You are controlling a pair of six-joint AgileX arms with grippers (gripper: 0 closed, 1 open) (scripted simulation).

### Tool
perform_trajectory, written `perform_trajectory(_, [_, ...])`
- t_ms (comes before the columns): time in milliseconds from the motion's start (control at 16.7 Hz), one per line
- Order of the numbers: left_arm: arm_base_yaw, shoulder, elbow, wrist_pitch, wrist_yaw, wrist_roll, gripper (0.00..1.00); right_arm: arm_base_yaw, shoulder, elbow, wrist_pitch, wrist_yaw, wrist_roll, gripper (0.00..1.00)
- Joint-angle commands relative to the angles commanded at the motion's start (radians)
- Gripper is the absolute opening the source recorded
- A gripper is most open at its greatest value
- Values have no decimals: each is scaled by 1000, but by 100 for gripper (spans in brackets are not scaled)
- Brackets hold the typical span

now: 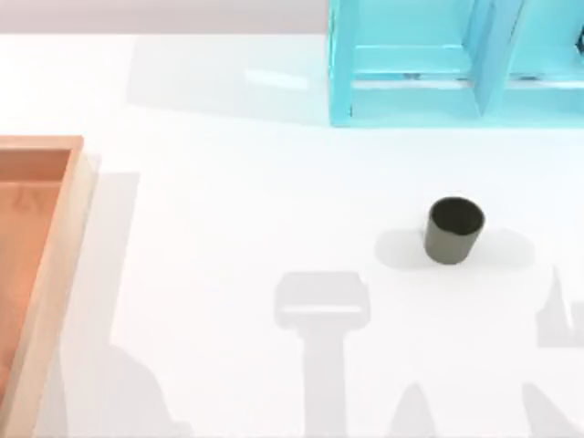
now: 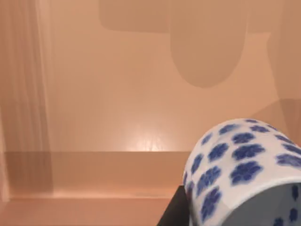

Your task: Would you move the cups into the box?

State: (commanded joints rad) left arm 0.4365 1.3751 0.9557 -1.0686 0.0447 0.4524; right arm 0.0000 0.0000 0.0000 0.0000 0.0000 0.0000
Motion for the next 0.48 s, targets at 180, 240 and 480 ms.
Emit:
perform_trajectory(180, [0, 0, 0, 0, 0, 0, 83, 0, 0, 0, 0, 0, 0, 100])
perform_trajectory(240, [0, 0, 0, 0, 0, 0, 90, 0, 0, 0, 0, 0, 0, 100])
perform_trajectory(480, [0, 0, 0, 0, 0, 0, 100, 0, 0, 0, 0, 0, 0, 100])
